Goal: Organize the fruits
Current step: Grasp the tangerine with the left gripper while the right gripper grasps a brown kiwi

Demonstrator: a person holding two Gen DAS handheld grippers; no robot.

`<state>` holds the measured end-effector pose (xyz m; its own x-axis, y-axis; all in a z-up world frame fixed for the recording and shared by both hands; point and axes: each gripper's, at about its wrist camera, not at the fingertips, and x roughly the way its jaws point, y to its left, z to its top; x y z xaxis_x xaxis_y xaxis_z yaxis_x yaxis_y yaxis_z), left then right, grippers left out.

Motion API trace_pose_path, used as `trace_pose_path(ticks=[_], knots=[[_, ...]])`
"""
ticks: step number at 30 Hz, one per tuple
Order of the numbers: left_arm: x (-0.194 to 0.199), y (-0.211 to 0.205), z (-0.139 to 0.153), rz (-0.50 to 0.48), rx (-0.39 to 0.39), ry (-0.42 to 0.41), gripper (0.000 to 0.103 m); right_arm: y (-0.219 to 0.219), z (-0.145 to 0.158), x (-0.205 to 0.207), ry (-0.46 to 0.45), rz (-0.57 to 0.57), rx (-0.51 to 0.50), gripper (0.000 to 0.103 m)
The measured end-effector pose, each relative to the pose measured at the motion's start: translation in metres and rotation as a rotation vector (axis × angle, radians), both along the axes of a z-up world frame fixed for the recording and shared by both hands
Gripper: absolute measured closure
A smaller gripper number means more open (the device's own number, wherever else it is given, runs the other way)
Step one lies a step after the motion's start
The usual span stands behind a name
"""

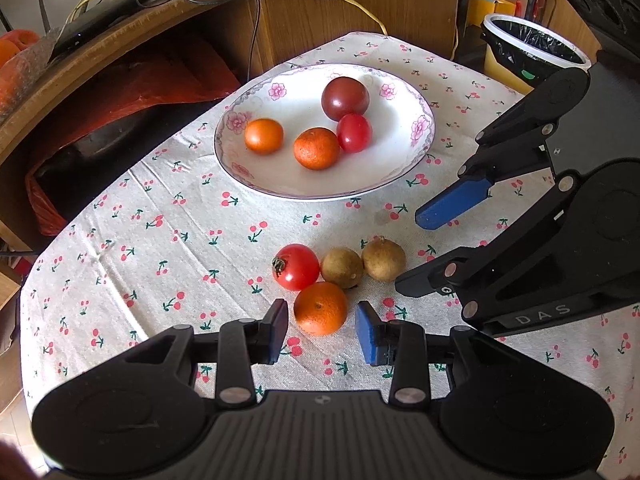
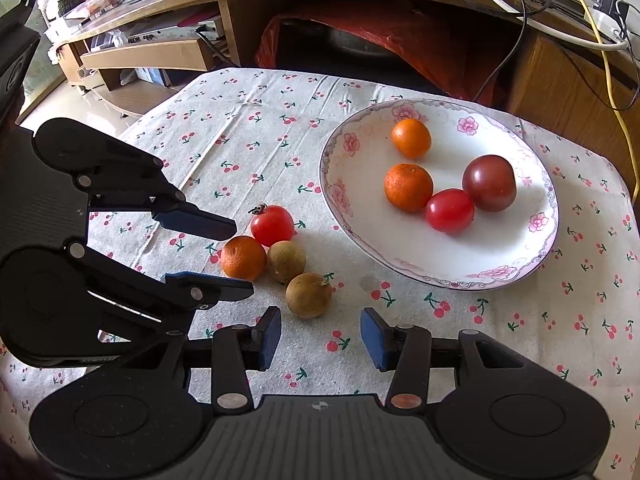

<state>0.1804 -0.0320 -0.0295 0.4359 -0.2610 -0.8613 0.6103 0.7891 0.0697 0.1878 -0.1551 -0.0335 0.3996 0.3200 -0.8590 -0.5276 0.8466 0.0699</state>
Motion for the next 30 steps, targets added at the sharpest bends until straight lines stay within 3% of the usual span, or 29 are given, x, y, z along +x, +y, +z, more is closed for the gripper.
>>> trace_pose_path(ticks=[12, 21, 30], knots=[[0.0019, -0.0020, -0.0051, -0.001, 0.024, -0.004, 0.061, 0.0040, -0.0032, 0.0054, 0.006, -0.003, -0.012, 0.062], [0.0031, -0.0008, -0.0042, 0.004, 0.011, 0.007, 0.064, 0.0072, -0.0078, 0.0064, 0.025, 0.003, -0.023, 0.073], [0.0031, 0.0000, -0.0044, 0.001, 0.010, 0.010, 0.064, 0.0075, -0.0079, 0.0070, 0.017, 0.007, -0.014, 0.072]])
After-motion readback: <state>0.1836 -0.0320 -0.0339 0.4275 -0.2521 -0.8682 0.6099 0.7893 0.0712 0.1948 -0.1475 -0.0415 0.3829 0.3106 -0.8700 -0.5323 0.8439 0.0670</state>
